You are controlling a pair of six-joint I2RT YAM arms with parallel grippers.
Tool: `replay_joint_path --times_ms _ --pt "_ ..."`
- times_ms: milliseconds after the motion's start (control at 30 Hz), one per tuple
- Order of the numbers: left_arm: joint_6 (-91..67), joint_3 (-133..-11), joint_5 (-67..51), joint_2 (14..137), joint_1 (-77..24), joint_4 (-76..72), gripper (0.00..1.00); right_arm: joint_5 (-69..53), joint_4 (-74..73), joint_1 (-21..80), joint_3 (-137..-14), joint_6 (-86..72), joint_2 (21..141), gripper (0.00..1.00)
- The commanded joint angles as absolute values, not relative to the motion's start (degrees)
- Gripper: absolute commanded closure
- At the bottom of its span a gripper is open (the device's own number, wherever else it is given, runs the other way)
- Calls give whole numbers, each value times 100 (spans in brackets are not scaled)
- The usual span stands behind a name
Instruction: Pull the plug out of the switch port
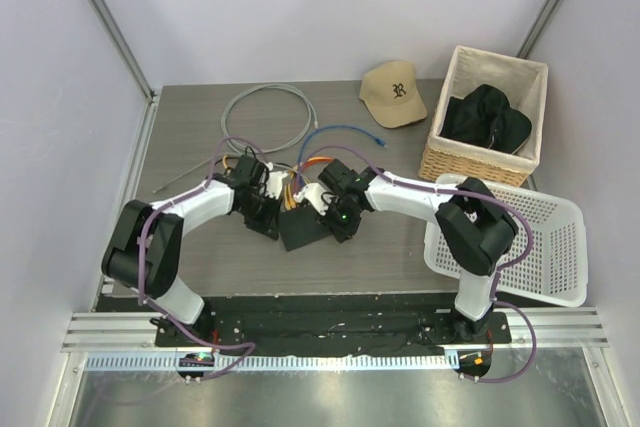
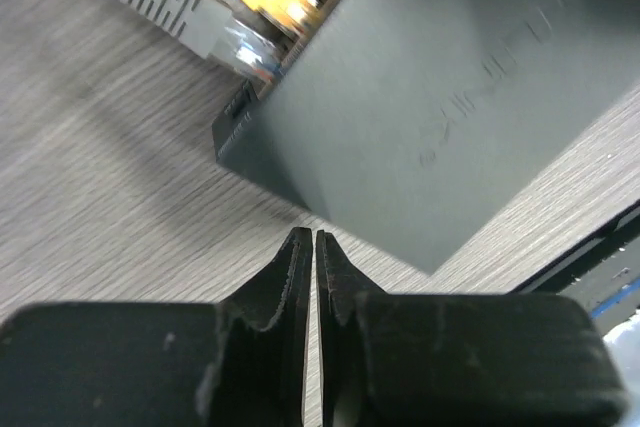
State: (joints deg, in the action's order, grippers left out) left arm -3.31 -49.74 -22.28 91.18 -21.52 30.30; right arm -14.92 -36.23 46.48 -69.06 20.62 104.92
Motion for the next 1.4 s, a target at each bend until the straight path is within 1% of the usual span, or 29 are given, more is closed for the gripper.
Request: replay_joint_path --times_ms 0,133,200,333,467,600,767,867,967,1200,1367 --pt "-71 -5317 -1830 8579 -2189 2936 91 -1204 -3507 4439 -7093 2303 10354 90" --pt "158 -5343 -1214 8341 -2189 2470 94 -1257 -3498 4421 -7014 2303 10248 90" --pt "193 -5405 -1081 8551 -2188 2373 100 -1318 -3507 4421 -6996 2268 10239 90" --pt "167 -5677 -1292 9052 -2188 2479 100 -1319 -3437 4421 -6970 2197 10230 89" --pt "106 -5599 -1397 9211 -2197 2058 100 -1283 -3410 4421 -6961 2197 10204 89" --pt "44 -5695 -1503 9387 -2197 2101 100 -1266 -3366 4421 -6900 2206 10143 89" --pt "44 -5546 -2442 9246 -2250 2092 100 -1152 -3331 4316 -6899 2311 10195 89" --pt "35 -5335 -2732 9132 -2504 1987 100 -1143 -3410 4149 -7075 2442 10406 89" --pt "44 -5230 -2716 9123 -2847 1916 100 -1072 -3463 3999 -7391 2601 10669 89" --pt "-229 -5458 -2733 9517 -3400 1810 100 -941 -3507 3806 -8278 2821 11214 86" --pt "-281 -5458 -2777 9650 -3604 1732 99 -870 -3437 3718 -8604 2856 11408 84"
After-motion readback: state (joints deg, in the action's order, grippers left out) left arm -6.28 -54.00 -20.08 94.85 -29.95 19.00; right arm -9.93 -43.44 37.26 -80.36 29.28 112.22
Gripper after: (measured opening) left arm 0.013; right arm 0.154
